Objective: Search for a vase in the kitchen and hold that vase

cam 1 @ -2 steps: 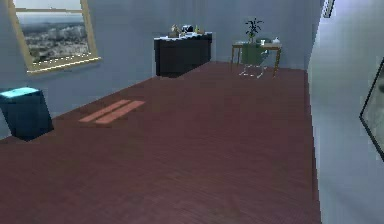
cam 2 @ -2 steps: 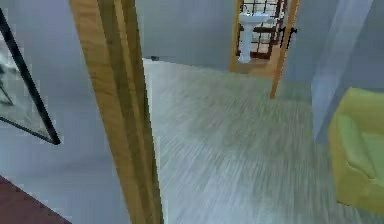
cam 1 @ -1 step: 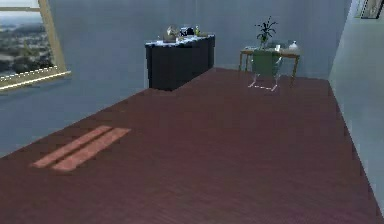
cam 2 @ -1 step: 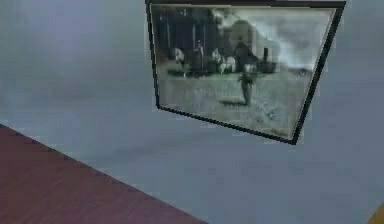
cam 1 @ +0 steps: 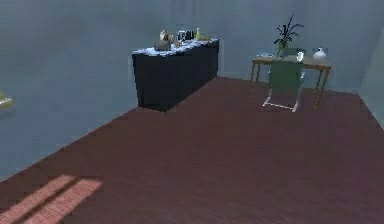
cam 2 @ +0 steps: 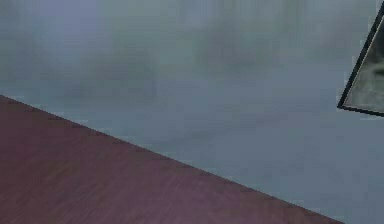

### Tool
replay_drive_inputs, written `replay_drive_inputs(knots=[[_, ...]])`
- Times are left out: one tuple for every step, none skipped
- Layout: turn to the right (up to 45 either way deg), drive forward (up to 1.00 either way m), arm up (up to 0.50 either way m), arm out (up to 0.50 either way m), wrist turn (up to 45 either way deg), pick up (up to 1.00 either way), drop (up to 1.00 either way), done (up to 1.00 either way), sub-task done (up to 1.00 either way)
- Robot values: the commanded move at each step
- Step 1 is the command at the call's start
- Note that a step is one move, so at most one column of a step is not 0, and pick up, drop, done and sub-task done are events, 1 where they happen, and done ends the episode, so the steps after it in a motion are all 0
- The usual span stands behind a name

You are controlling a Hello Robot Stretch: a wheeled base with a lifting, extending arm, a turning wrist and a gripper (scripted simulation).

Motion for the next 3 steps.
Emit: replay_drive_inputs(knots=[[0.0,1.0,0.0,0.0,0.0,0.0,0.0,0.0,0.0],[0.0,1.0,0.0,0.0,0.0,0.0,0.0,0.0,0.0],[3.0,0.0,0.0,0.0,0.0,0.0,0.0,0.0,0.0]])
